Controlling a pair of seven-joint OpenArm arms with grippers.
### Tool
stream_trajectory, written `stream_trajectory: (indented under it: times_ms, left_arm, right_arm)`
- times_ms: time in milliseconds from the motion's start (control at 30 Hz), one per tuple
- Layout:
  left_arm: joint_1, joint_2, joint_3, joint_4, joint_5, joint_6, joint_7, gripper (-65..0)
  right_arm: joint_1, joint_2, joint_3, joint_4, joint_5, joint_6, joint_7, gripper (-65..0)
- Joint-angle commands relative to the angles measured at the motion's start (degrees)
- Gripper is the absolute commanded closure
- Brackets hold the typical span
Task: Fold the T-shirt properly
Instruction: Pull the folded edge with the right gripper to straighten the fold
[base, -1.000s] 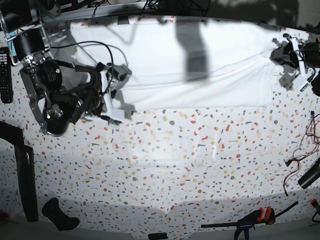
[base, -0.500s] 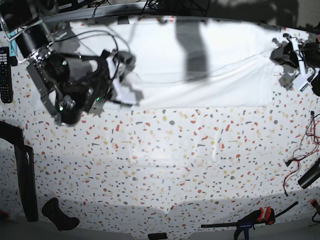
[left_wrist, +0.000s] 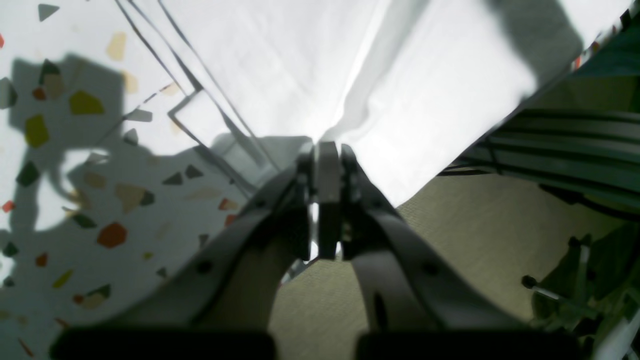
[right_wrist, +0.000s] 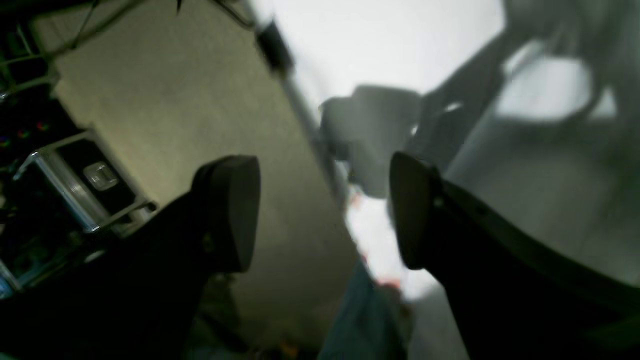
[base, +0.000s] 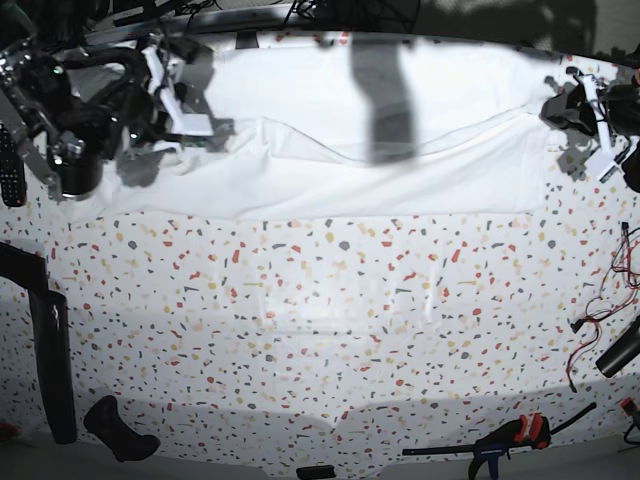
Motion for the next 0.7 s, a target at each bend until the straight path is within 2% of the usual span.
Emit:
stream_trajectory:
  times_ms: [0,67,133,300,400,500,667]
  left_arm:
    - [-0.59,-1.27,-0.66,0.79,1.09,-0.36,-1.70,0.0]
    - [-0.76,-1.27,-0.66,0.79,5.62,-0.36,-4.28,0.0]
    - [-0.76,-1.29,-0.66,0.79,9.75,-0.36,-6.45,0.0]
    - [-0.72,-1.29,-0.66,0.79,17.07,-0.36,-7.82,0.0]
    - [-0.72,-1.27,-0.66,0.79,16.96,-0.36,-8.09,0.0]
    - [-0.72,-1.27,-0.66,0.79,14.71,-0.36,-8.57,0.0]
    - [-0.72,-1.27,-0.66,0.79,13.92,-0.36,-8.61,0.0]
  right_arm:
    - [0.96,2.03,0.61,1.14,2.75,0.25,0.31,-39.6]
    - [1.64,2.25,1.07,1.70,3.21,0.25,0.31,-39.6]
    - [2.60,0.28,2.67,1.79,1.95,0.25,0.31,-39.6]
    - [3.48,-7.85,12.98,1.79,1.81,0.25,0.31,-39.6]
    - [3.43,-13.66,21.20,1.70,-2.60,0.25,3.96,-39.6]
    - [3.30,-18.40,26.69,1.55,-8.52,0.25,7.89,-39.6]
    - [1.92,-24.13,28.15,1.36,-14.49,0.25,10.05,-39.6]
